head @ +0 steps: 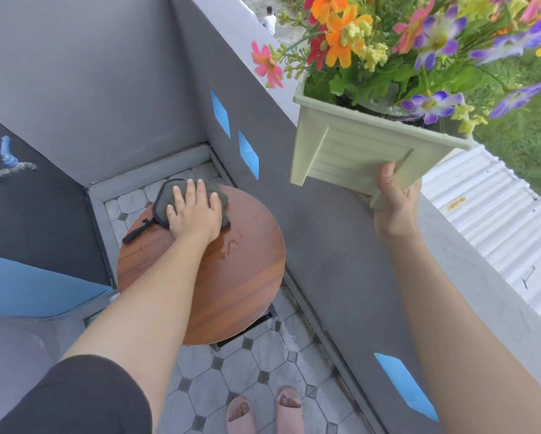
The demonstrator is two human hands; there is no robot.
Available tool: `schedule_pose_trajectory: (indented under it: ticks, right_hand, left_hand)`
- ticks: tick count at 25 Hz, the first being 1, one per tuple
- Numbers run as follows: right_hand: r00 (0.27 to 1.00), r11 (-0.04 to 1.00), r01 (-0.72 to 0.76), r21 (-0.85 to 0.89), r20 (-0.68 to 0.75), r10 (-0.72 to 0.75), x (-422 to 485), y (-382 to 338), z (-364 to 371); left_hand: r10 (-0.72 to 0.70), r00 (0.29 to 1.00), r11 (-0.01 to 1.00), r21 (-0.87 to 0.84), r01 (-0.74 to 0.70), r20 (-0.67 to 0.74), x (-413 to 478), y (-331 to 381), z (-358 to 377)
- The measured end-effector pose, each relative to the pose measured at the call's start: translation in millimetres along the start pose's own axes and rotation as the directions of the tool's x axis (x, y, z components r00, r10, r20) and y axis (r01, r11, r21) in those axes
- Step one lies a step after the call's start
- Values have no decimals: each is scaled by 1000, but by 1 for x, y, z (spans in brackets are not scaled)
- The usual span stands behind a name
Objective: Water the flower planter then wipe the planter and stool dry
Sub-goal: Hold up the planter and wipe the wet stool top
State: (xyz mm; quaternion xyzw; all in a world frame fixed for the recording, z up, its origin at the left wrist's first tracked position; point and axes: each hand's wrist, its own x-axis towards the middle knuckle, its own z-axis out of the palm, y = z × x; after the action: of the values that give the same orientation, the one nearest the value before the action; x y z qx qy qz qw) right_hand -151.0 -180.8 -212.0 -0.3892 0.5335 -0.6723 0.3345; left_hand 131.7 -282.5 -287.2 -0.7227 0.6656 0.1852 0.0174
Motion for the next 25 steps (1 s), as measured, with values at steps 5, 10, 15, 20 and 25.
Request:
schedule_pose_trajectory:
  ticks: [5, 10, 15, 20, 25]
  right_hand:
    - [1000, 1000, -5, 31, -2, 5, 1, -1, 0]
    - [1000, 999, 14, 44, 15, -15, 1, -5, 4]
    - [1000, 999, -16, 30, -3, 16, -2, -12, 8]
    - [1000, 1000, -12, 11, -9, 12, -4, -18, 9]
    - [1000, 999, -14, 38, 25, 13, 0, -9, -1]
  left_hand:
    - [-174, 984, 984, -31, 173, -39, -13, -35, -5]
    - [-279, 958, 960, -30, 277, -63, -49, -59, -2]
    - [-387, 922, 922, 4, 387, -23, -81, -62, -5]
    - [78, 992, 967, 251, -50, -99, -74, -98, -35]
    - [94, 985, 988, 106, -110, 148, -84, -122, -25]
